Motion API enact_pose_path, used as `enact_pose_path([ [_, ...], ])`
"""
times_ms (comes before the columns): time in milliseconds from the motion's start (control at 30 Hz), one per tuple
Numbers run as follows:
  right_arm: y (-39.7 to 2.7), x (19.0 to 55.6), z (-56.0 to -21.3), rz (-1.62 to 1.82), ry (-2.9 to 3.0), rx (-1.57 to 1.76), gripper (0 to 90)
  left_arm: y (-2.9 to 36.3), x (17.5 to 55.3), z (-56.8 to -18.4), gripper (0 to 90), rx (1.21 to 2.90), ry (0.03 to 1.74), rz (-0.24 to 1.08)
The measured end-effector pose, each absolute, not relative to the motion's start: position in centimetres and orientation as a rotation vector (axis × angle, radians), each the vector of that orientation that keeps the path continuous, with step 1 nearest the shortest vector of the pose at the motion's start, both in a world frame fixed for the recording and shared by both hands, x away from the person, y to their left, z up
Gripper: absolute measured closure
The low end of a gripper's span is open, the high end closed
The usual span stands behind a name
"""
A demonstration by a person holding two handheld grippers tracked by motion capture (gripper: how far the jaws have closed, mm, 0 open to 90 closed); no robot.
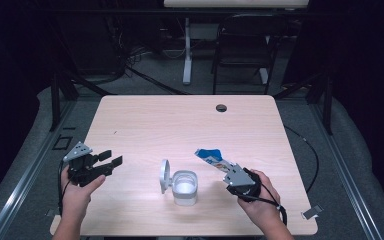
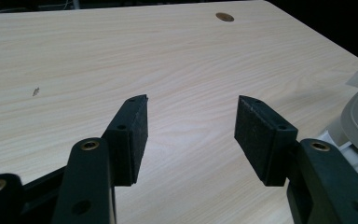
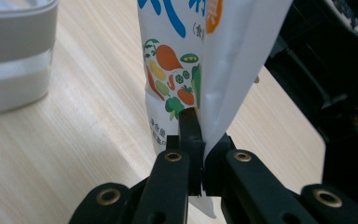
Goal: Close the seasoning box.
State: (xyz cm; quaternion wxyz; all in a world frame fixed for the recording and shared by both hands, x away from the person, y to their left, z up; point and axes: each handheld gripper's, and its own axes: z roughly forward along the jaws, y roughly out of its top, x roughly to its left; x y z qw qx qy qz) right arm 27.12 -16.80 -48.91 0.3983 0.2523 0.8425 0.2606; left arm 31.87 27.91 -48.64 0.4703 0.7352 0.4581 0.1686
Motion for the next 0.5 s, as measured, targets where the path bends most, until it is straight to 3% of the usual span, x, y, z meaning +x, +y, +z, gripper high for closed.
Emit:
enact_pose_path([
  [500,-18.4,28.6,-50.5,0.931,2.045,0.941,89.6,27.9,31.7,-48.5,44.6,1.803,1.115,0.417],
])
